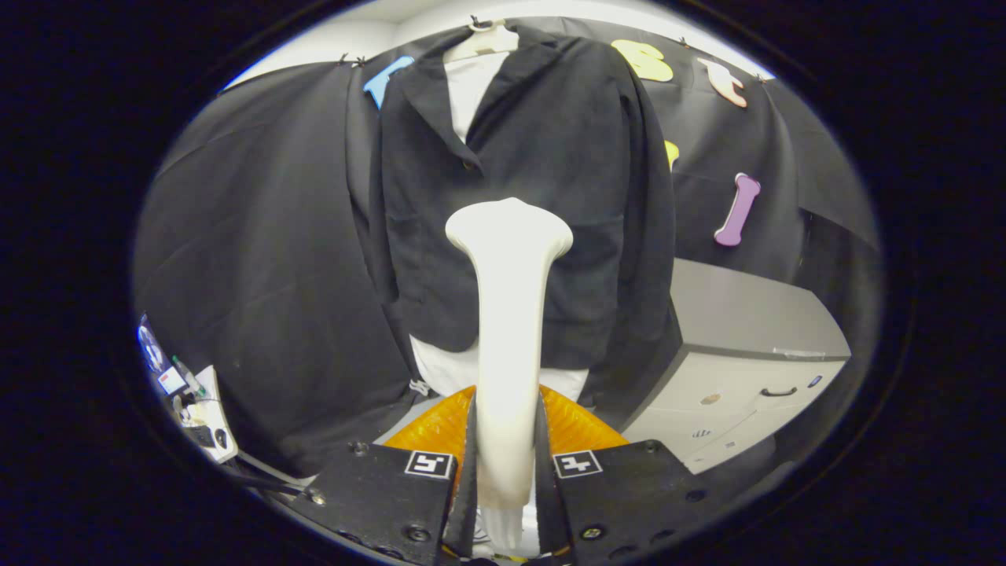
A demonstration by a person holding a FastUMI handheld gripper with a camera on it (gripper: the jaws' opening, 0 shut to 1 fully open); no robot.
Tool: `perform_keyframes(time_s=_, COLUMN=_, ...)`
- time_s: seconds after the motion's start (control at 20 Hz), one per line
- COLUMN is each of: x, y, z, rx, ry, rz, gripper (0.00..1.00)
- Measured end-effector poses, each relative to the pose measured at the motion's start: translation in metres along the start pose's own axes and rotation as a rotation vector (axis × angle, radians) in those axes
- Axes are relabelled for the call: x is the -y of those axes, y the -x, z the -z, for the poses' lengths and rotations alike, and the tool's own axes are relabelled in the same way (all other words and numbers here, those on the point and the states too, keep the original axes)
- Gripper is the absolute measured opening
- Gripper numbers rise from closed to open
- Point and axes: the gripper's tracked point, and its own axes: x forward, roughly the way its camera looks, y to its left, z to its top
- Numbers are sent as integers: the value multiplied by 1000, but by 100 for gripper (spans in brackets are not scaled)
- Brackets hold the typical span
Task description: Iron the clothes twice with a garment steamer, once on the left side and once on the right side.
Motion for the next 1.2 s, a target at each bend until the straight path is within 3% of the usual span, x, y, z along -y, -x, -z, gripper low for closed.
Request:
perform_keyframes(time_s=0.55, x=-86, y=30, z=-100, rx=176, ry=65, rz=-105, gripper=33)
perform_keyframes(time_s=1.2, x=-162, y=-7, z=-213, rx=303, ry=142, rz=-122, gripper=33)
